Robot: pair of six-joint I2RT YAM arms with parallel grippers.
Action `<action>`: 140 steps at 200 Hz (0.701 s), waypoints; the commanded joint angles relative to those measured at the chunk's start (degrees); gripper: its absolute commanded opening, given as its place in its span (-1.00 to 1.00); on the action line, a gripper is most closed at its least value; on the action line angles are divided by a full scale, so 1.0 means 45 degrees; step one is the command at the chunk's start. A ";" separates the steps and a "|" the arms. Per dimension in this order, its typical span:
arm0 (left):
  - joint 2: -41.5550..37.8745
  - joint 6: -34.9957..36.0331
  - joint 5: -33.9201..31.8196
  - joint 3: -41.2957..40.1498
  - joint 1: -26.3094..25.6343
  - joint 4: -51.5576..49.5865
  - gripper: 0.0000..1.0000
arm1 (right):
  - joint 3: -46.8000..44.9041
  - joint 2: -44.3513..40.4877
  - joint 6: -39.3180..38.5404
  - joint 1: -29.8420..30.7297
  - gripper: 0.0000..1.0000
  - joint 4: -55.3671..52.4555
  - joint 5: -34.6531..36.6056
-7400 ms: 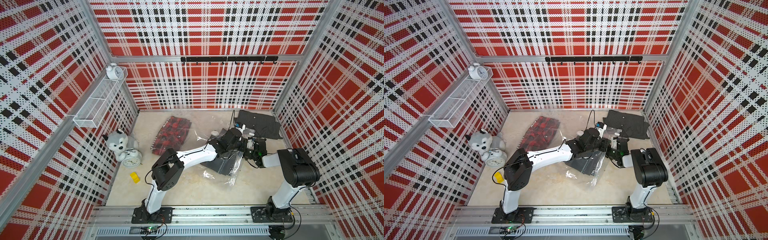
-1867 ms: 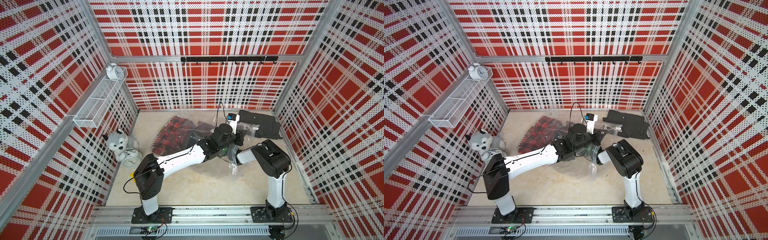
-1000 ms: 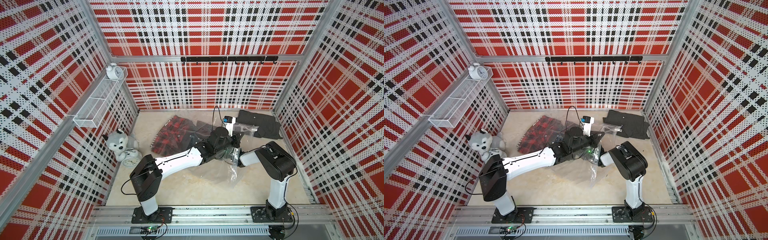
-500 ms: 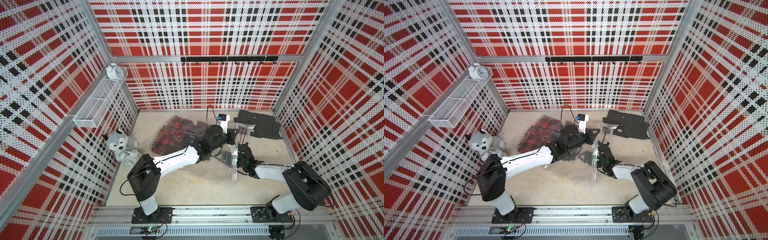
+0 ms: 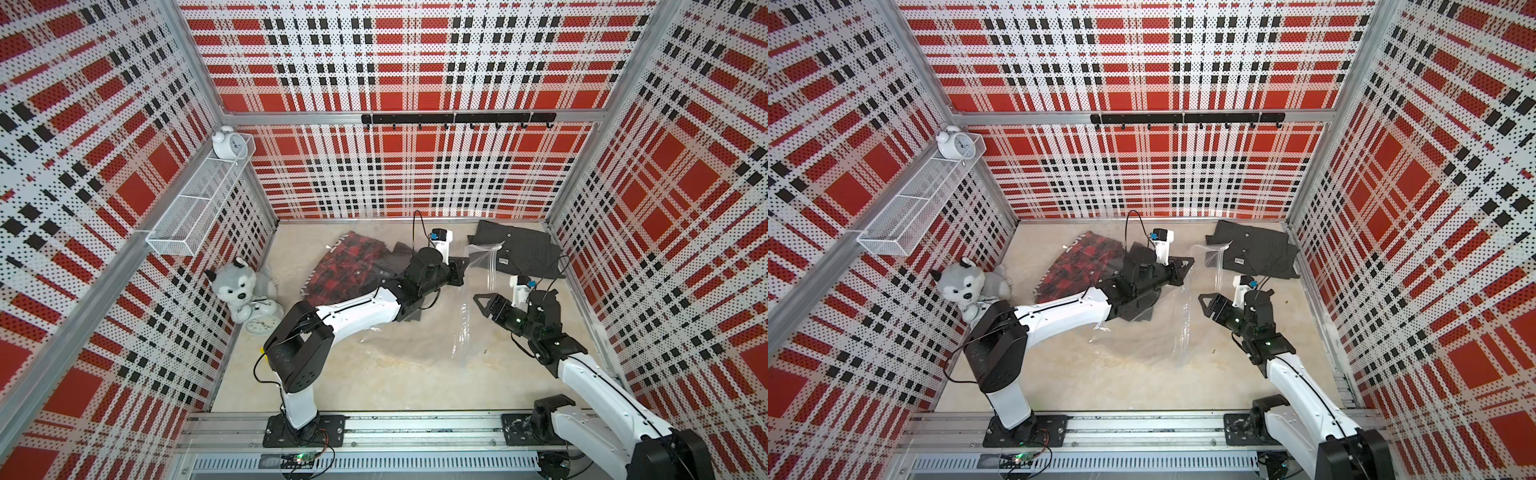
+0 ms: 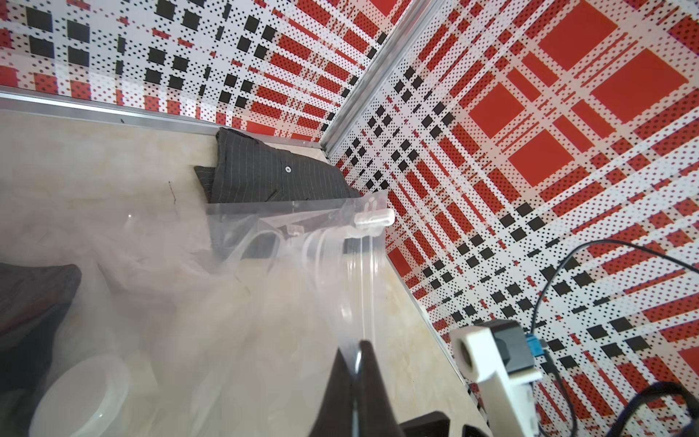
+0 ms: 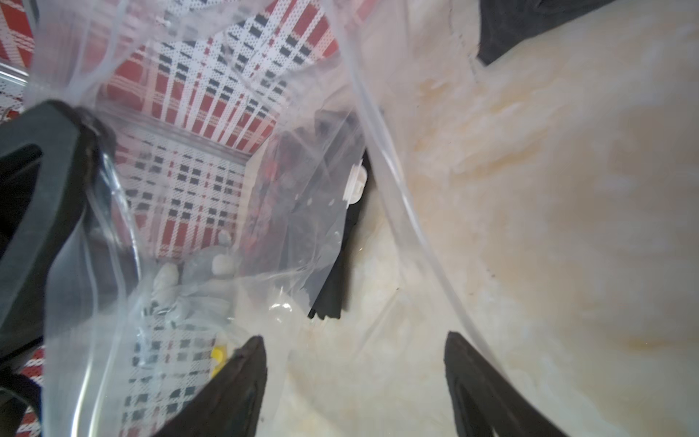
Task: Place the folded shirt into the vacuum bag
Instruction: Place the shirt in the vacuum bag, then move the shirt at the center of the board.
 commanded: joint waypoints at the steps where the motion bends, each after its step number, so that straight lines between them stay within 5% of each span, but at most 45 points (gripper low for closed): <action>1: 0.0069 0.0033 -0.0346 0.0225 0.0355 -0.0143 -1.00 | 0.0445 0.0250 -0.0988 -0.0963 0.54 -0.0985 -0.0974; 57: 0.0062 0.0216 -0.0464 0.0417 0.0993 -0.0460 -1.00 | 0.1167 0.1707 -0.1257 -0.2534 0.54 -0.0101 -0.1998; 140: -0.0346 0.0409 -0.0127 0.0130 0.2115 -0.0228 -1.00 | 0.4128 0.6482 -0.1387 -0.2802 0.55 0.1071 -0.0453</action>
